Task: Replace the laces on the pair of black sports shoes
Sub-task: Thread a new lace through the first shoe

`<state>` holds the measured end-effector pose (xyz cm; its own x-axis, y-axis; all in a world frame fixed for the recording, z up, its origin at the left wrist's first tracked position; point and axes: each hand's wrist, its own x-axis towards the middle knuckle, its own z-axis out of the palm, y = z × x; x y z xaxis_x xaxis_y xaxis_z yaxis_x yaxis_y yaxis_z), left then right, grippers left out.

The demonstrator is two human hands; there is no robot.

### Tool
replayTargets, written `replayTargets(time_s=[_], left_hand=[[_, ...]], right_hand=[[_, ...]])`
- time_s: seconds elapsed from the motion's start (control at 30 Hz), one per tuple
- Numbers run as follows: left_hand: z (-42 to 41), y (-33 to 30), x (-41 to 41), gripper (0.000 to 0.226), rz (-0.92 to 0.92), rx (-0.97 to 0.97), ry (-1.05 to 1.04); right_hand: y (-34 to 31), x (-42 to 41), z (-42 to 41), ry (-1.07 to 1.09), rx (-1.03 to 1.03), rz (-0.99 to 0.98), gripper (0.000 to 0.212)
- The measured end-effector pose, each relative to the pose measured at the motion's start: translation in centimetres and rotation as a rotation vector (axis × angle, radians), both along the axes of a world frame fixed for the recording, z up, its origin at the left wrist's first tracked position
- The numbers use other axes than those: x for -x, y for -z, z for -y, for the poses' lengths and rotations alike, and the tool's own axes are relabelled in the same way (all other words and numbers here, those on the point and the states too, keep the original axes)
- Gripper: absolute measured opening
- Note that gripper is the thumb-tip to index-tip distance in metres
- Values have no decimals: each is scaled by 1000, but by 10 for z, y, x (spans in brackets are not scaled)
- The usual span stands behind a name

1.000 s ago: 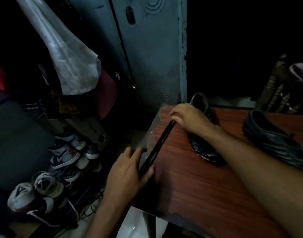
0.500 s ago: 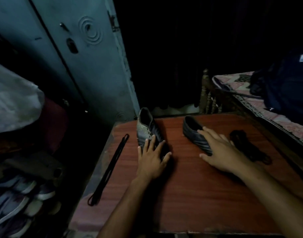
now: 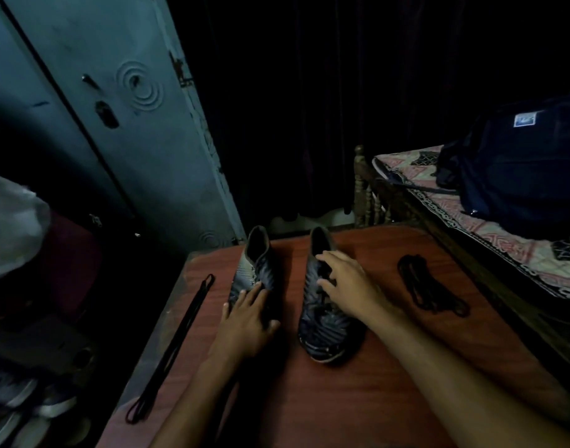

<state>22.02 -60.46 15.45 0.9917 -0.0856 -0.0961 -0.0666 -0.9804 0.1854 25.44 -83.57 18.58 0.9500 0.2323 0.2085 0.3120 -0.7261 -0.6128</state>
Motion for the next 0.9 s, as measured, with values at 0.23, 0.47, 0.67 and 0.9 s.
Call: replayTargets(time_s=[0.23, 0.47, 0.67, 0.9], left_hand=[[64, -14, -19, 53, 423, 437, 98], [82, 24, -49, 52, 367, 859, 98], [86, 39, -61, 55, 385, 842, 130], [86, 39, -64, 60, 405, 819, 109]], right_hand=[[19, -38, 40, 9, -109, 179, 22], [-20, -77, 21, -272, 379, -61, 35], [-46, -94, 9, -332, 654, -390, 45], [-43, -101, 14, -352, 422, -416, 20]])
